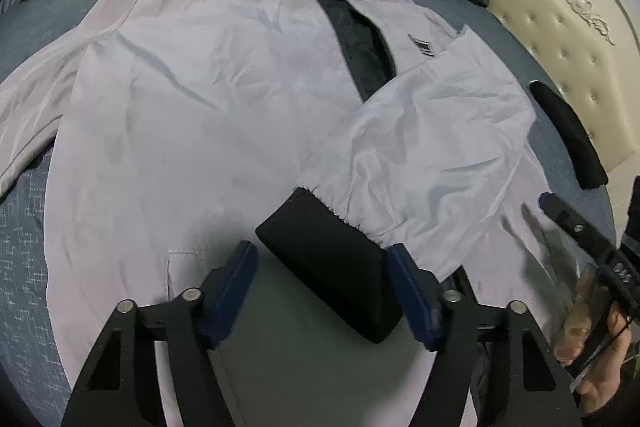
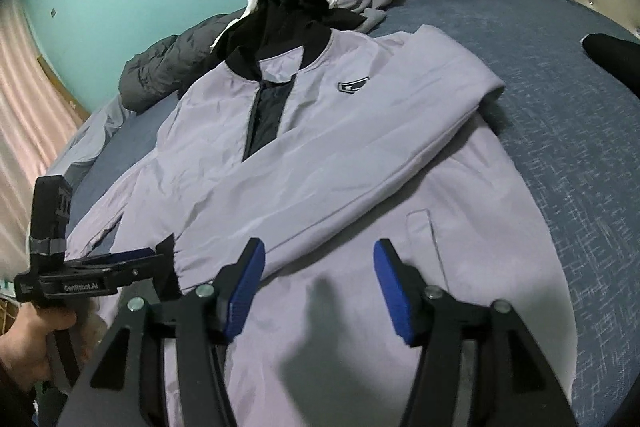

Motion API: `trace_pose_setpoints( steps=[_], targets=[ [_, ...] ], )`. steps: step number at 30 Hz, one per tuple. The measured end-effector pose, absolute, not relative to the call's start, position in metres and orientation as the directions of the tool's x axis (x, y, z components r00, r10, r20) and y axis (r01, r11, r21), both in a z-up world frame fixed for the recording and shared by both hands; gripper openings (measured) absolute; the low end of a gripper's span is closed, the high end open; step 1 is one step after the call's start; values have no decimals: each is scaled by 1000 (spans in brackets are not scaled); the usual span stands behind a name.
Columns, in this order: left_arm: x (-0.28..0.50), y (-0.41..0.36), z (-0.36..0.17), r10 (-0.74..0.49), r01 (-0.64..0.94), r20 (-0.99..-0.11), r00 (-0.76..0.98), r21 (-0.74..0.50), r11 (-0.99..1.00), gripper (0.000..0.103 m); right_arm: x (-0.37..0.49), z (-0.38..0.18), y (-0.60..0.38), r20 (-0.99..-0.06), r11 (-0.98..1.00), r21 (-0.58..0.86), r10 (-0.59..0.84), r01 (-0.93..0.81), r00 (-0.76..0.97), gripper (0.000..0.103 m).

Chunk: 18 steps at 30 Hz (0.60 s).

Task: Fold clothes
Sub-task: 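Grasp the black cuff with the left tool and pull it toward the hem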

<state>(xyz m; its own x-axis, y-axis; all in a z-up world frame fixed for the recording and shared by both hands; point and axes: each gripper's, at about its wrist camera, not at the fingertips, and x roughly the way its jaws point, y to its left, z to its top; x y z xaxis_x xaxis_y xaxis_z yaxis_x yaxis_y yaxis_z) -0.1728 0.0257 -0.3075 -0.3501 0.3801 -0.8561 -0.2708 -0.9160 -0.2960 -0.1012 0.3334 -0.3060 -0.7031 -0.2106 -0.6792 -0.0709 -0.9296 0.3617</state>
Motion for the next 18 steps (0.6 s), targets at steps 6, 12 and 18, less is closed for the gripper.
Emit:
trace_pose_setpoints(
  steps=[6, 12, 18],
  targets=[
    [-172, 27, -306, 350, -281, -863, -365, -256, -925, 28, -99, -299, 339, -636, -920, 387, -214, -67, -741, 59],
    [-166, 28, -293, 344, -316, -852, -395, -226, -922, 3, -100, -299, 343, -632, -923, 376, -188, -86, -752, 62],
    [-157, 19, -265, 375, -324, -813, -446, -244, -914, 2, -98, -297, 346, -621, -918, 387, -190, -87, -761, 63]
  ],
)
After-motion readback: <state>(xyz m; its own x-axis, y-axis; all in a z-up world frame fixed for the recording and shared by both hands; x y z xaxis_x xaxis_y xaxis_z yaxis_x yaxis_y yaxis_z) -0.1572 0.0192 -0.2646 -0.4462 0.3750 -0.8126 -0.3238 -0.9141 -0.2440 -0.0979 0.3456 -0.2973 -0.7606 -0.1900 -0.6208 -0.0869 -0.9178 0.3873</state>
